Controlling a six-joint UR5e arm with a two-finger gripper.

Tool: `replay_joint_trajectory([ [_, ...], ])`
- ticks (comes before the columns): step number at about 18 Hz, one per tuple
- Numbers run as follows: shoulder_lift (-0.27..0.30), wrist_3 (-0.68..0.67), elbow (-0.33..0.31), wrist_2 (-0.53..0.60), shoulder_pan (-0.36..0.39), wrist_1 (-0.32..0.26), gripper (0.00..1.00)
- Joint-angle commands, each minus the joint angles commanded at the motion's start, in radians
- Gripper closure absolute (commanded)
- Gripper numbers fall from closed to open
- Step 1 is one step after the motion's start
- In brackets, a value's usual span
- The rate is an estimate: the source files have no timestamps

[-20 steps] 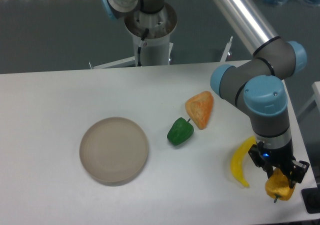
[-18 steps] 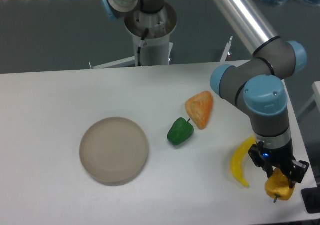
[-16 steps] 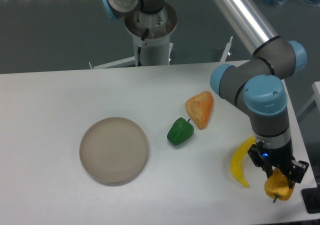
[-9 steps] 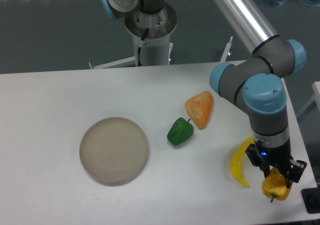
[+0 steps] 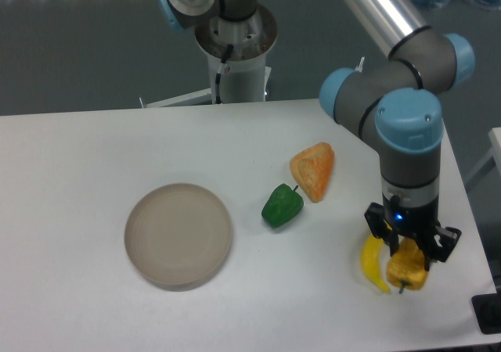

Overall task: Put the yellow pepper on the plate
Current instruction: 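Carry the held yellow pepper over the beige plate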

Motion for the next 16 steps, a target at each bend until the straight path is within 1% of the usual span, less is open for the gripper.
replay_joint_trajectory([
  [2,0.025,-0.089,-0.014,-0.041,-0.011,-0.003,0.58],
  [3,0.035,-0.135,-0.029,-0.067,-0.023,-0.003,0.58],
  [4,0.06,-0.191,-0.06,-0.083,-0.031,-0.003,0.58],
  [5,0.074,-0.228,-0.077,-0.084,-0.046,-0.003,0.58],
  [7,0.098,-0.319,-0.12,-0.084,-0.104,0.001,0.58],
  [11,0.103,-0.466,-0.175,-0.088,-0.181,0.005,0.58],
  [14,0.103,-0.615,-0.21,-0.088,-0.256,0.006,0.58],
  [15,0.103,-0.64,-0.229,-0.08,-0.29,0.008,0.58],
  [16,0.106,-0.64,-0.253,-0.075,-0.307,0.008,0.58],
])
